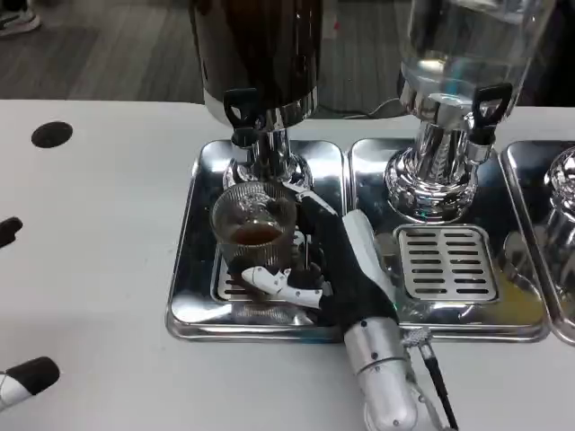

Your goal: Grasp the cup under the faucet to collect the drink, then remove the cup.

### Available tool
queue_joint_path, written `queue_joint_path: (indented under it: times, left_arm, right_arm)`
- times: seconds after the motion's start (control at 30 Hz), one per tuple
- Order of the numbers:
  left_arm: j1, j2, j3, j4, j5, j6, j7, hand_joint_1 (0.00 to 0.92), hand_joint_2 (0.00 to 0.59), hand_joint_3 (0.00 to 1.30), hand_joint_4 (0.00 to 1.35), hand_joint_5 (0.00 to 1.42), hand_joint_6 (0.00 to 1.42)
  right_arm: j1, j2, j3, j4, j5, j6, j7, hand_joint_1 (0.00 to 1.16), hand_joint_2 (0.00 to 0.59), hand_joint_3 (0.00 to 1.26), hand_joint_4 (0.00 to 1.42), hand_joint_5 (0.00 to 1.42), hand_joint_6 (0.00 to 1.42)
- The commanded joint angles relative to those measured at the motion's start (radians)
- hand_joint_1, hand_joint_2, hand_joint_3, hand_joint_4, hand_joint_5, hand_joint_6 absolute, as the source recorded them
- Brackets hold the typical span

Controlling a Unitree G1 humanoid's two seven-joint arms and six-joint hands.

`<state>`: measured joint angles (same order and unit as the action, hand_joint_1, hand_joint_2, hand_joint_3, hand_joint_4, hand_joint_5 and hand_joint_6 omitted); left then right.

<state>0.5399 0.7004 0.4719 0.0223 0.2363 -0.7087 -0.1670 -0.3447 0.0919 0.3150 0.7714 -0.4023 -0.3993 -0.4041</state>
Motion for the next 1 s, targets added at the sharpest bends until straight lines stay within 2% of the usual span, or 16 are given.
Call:
queue_joint_path:
  times: [0.03,0.73,1.0]
  left_arm:
    - [0.004,-0.009,0.003,-0.006,-0.012,-0.006,-0.011,0.0,0.008,0.0,0.0,0.0,0.0]
    - [-0.006,-0.02,-0.017,0.007,-0.008,-0.01,-0.007,0.0,0.008,0.0,0.0,0.0,0.0]
    - [-0.006,-0.025,-0.026,0.008,-0.003,-0.014,-0.005,0.0,0.008,0.0,0.0,0.0,0.0]
  right_arm:
    - [0.065,-0.006,0.001,-0.075,-0.001,0.007,0.007,0.88,0.201,0.34,0.32,0.3,0.25]
    - [0.192,-0.029,0.03,-0.307,-0.025,0.09,0.034,0.86,0.207,0.35,0.34,0.32,0.26]
    - [0.248,-0.041,0.028,-0.403,-0.039,0.118,0.049,0.85,0.207,0.36,0.34,0.34,0.29]
